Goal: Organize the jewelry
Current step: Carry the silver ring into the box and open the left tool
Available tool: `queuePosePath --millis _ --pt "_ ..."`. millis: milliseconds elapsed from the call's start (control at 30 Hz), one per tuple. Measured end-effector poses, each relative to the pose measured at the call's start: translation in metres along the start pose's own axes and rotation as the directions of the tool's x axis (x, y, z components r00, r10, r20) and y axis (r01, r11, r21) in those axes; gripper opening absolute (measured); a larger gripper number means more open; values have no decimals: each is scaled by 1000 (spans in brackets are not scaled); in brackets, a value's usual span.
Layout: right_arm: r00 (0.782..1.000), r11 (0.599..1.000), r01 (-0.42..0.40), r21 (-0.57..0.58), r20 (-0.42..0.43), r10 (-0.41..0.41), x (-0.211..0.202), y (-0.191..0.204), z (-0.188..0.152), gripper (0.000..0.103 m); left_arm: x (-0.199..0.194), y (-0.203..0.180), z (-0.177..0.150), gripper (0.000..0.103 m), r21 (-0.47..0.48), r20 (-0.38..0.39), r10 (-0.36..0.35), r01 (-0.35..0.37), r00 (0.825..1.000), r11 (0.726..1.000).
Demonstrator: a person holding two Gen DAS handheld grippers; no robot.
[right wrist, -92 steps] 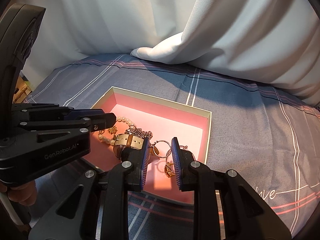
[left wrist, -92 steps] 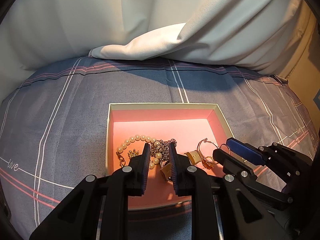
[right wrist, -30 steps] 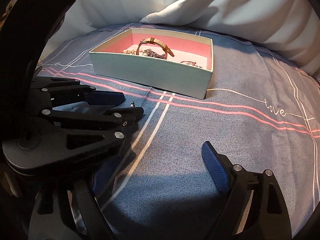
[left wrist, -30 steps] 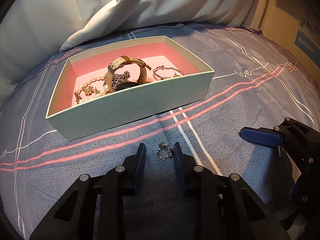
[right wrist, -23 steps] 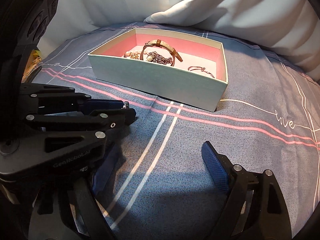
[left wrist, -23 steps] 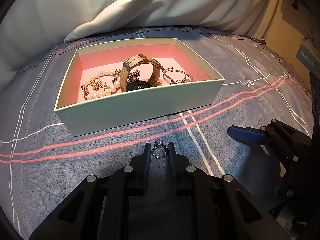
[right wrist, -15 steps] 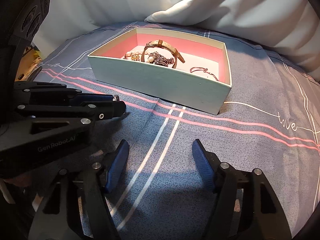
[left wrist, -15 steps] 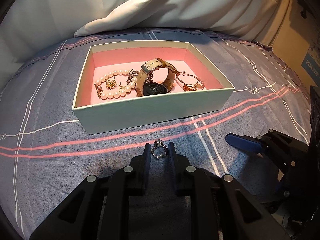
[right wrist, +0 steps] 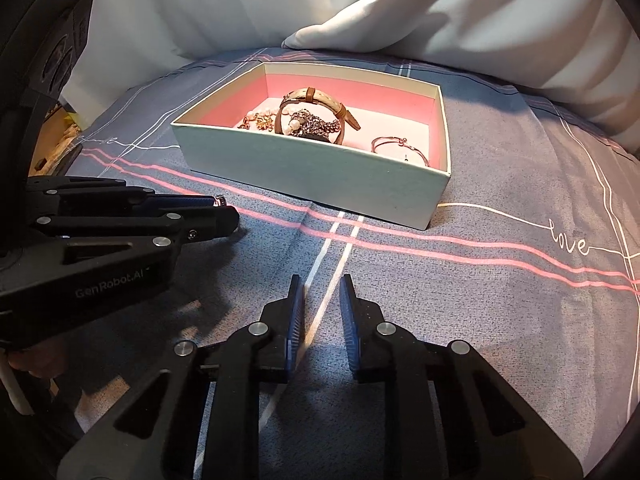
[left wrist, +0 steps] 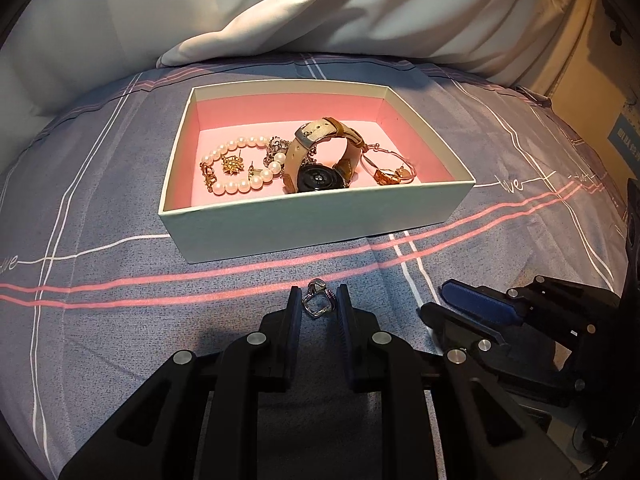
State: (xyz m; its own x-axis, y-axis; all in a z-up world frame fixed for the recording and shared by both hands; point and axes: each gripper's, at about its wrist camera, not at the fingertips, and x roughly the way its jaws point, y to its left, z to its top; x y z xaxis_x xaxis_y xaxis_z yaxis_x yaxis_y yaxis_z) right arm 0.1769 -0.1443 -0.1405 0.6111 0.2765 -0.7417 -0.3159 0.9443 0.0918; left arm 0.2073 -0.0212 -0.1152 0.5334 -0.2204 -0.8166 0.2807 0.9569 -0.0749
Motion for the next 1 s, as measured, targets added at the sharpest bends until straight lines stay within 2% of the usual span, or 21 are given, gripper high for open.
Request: queuePosePath --millis 167,400,600,1000 --pt "998 1000 6 -15 56 -6 -16 -2 23 20 -20 0 17 17 -7 50 -20 20 999 1000" --pt "986 999 44 -18 159 -41 -31 -15 85 20 -48 2 80 17 -19 173 25 -22 985 1000" --pt "987 999 43 9 157 -43 -20 -20 118 20 -35 9 116 17 -61 146 58 -49 988 997" --pt "993 999 40 22 113 -42 -3 -21 114 20 -12 16 114 17 -74 89 75 -68 993 995"
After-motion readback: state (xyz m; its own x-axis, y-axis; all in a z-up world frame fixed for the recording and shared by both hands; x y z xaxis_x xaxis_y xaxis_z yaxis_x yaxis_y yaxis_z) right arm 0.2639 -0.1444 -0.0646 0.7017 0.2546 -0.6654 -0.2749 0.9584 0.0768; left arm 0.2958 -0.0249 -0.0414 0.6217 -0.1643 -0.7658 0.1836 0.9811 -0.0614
